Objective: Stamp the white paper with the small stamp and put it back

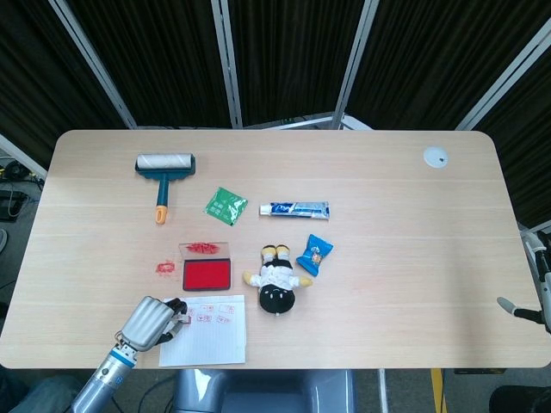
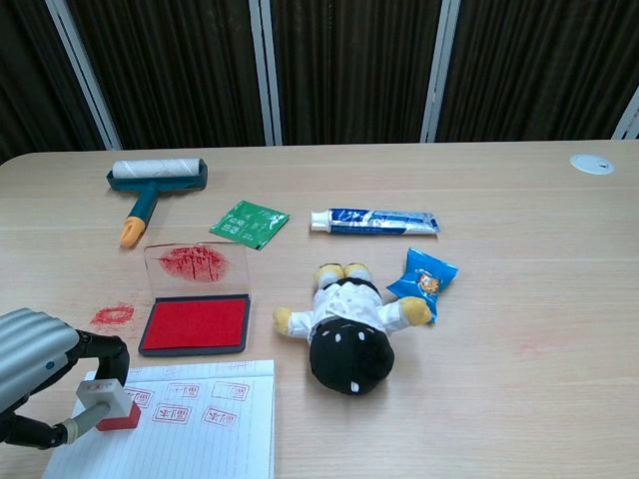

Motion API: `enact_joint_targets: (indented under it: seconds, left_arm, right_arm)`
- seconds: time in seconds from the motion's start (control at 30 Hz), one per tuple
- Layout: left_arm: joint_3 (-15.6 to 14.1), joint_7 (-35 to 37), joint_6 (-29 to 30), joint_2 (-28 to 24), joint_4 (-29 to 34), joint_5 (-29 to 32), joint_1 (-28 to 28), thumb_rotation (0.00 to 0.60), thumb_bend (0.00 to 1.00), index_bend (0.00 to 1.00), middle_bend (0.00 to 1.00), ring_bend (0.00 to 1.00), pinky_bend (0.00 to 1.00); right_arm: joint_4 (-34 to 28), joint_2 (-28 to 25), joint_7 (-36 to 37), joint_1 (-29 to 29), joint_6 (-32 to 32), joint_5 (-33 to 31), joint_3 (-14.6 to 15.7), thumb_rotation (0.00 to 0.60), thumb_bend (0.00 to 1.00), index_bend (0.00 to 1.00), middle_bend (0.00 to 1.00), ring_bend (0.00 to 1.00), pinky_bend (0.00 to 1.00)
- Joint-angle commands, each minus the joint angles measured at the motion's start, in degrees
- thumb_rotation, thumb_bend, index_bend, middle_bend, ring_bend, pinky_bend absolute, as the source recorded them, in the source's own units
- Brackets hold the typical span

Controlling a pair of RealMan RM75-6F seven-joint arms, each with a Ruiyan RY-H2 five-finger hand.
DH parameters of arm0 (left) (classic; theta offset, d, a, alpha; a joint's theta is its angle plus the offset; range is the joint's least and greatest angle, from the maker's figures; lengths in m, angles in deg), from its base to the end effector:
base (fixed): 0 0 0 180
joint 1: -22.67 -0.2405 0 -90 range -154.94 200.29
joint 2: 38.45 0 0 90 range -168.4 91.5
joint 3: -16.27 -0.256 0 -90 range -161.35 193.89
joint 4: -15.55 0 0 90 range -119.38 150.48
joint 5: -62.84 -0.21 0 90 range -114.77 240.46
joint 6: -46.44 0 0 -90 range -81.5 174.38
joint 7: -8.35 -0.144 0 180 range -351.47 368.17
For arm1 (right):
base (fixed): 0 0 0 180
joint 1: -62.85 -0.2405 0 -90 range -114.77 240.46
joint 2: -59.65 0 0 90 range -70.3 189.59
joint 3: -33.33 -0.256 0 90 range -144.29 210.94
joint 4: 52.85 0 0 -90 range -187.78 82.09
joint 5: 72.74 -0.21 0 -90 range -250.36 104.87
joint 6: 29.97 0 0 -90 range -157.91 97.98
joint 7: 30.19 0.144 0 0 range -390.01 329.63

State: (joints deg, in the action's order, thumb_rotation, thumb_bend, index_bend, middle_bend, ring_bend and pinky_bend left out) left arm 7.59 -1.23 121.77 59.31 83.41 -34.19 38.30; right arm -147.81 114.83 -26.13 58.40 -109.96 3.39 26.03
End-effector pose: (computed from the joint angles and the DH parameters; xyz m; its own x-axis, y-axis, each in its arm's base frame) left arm -0.2577 0.1772 -0.0551 0.5099 0.2177 0.8322 0.8014 -0.4719 -0.3676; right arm -0.3316 -0.1930 0.2157 0.4008 0.0041 0.9162 -0.9046 0.1599 0.3950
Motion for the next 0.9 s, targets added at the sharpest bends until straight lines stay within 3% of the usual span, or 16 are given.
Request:
enact_joint_targets:
  seconds: [0.03, 0.9]
  left_arm:
    - [0.0, 0.0, -0.5, 0.3, -0.6, 0.3, 0.0, 0.6, 0.43, 0.59, 0.57, 0.87, 0.84]
    - [-0.3, 0.7, -1.8, 1.6, -2.8, 0.2, -0.1, 0.6, 0.43, 0.59, 0.57, 0.87, 0.84]
  right_arm:
    - [0.0, 0.0, 0.1, 0.0, 0.0, 0.0, 0.0, 0.6, 0.0, 0.0, 0.0, 0.0, 0.0]
    - [0.1, -0.2, 0.5, 0.0, 0.1, -0.1, -0.1, 0.6, 0.0, 0.0, 0.0, 0.0, 0.0]
